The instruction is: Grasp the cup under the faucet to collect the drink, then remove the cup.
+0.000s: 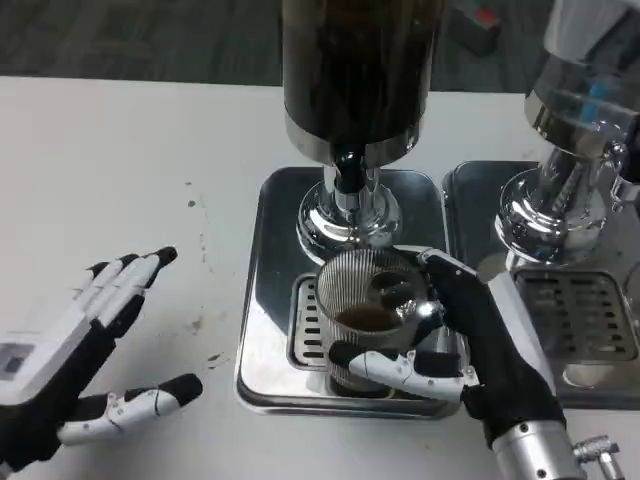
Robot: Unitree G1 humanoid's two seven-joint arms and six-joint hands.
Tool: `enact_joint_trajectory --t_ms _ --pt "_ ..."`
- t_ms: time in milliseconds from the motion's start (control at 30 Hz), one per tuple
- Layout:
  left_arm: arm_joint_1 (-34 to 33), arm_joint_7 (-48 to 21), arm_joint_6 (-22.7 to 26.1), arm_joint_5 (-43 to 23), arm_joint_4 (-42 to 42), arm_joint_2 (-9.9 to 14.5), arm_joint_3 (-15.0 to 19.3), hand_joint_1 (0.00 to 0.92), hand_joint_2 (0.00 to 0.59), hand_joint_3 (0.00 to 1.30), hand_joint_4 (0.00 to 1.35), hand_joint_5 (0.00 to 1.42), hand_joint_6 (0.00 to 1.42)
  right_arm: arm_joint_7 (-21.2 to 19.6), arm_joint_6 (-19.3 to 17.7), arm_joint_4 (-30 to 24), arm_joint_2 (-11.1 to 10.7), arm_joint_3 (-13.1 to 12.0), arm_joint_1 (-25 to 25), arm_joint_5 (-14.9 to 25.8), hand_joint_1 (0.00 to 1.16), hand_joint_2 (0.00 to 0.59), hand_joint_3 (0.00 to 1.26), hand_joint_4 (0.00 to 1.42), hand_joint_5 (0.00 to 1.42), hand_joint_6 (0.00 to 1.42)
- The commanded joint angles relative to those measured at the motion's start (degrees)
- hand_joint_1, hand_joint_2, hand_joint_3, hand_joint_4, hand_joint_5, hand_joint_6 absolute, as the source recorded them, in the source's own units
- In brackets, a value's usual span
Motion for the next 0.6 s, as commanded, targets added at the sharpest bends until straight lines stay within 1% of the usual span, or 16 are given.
enact_joint_trajectory --t_ms 33,333,433,600 --pt "3.1 1.5 1.8 2.1 -2.8 1.8 -0.6 0.0 0.124 0.0 0.0 0.0 0.0 0.7 -1.2 -3.4 -0.2 -0.1 0.9 1.1 1.03 0.233 0.46 0.54 0.65 0.88" --pt "8.9 2.0 3.8 2.2 -7.8 3.8 0.5 0.0 0.11 0.0 0.0 0.0 0.0 3.0 -1.7 -7.6 -1.4 0.2 3.5 1.7 1.03 0.234 0.46 0.55 0.66 0.89" --pt "10.2 1.9 3.9 2.4 -9.0 4.4 0.4 0.0 0.104 0.0 0.0 0.0 0.0 4.2 -1.8 -9.1 -2.2 0.5 4.1 2.0 1.03 0.234 0.47 0.55 0.66 0.89" --pt "11.9 2.1 4.0 2.3 -10.8 4.8 0.9 0.0 0.101 0.0 0.0 0.0 0.0 5.6 -1.8 -11.2 -3.1 1.1 5.0 1.6 1.03 0.234 0.47 0.55 0.66 0.89"
